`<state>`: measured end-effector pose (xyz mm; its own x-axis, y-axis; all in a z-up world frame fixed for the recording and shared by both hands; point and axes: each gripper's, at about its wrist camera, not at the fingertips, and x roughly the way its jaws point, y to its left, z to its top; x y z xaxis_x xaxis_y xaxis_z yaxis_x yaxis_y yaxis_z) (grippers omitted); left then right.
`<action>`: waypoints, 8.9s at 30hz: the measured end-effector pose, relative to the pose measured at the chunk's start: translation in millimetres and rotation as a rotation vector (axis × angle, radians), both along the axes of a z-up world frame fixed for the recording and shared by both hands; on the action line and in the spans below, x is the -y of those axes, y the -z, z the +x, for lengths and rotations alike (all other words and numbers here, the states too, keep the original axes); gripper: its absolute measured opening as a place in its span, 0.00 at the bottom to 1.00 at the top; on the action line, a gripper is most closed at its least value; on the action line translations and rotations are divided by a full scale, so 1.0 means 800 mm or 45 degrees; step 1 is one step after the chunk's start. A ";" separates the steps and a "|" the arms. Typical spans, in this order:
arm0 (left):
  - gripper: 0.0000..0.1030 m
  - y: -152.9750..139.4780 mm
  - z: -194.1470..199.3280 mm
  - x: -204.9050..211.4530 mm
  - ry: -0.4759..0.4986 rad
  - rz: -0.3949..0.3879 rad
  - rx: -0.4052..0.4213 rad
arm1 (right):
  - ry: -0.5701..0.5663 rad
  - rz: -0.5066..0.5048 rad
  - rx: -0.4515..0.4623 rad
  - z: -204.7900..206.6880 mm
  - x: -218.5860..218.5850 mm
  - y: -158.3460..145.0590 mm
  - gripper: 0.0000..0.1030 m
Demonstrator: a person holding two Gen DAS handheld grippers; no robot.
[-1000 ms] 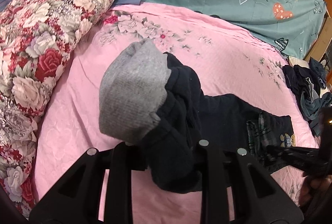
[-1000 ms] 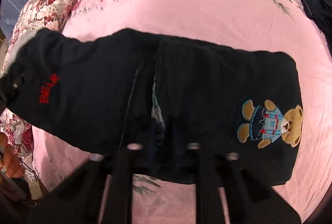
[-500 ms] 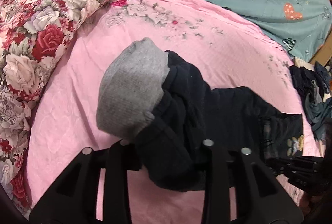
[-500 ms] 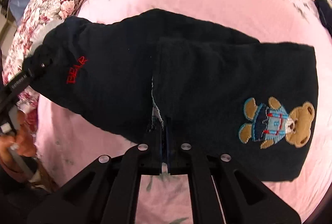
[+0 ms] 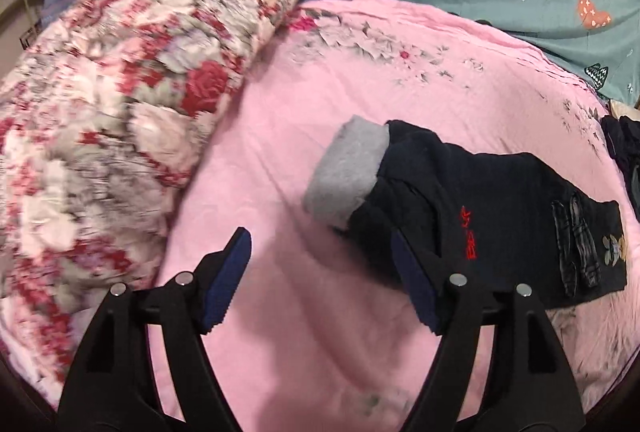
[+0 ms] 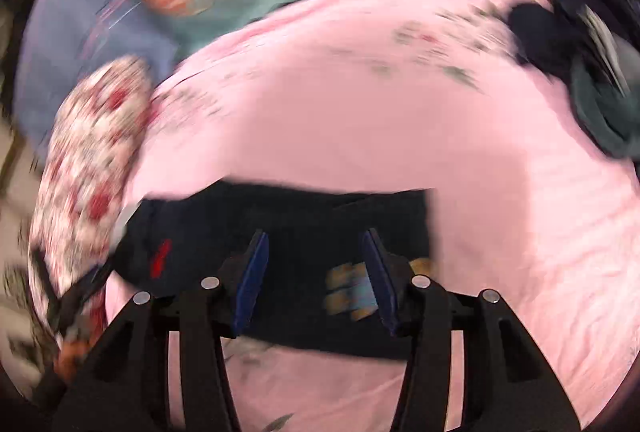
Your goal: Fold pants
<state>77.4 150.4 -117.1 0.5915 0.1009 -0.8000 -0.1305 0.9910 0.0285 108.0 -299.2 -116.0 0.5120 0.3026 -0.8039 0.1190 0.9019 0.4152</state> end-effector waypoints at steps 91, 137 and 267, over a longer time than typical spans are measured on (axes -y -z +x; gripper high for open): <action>0.82 0.090 0.090 -0.034 -0.118 -0.675 -0.145 | -0.270 -0.503 0.040 0.003 -0.193 0.020 0.38; 0.35 0.010 -0.019 0.466 0.802 0.109 0.096 | 0.148 -0.164 0.163 -0.108 0.090 -0.005 0.42; 0.93 0.063 0.051 0.221 0.419 -0.321 -0.270 | -0.020 0.417 -0.083 -0.084 0.088 0.021 0.54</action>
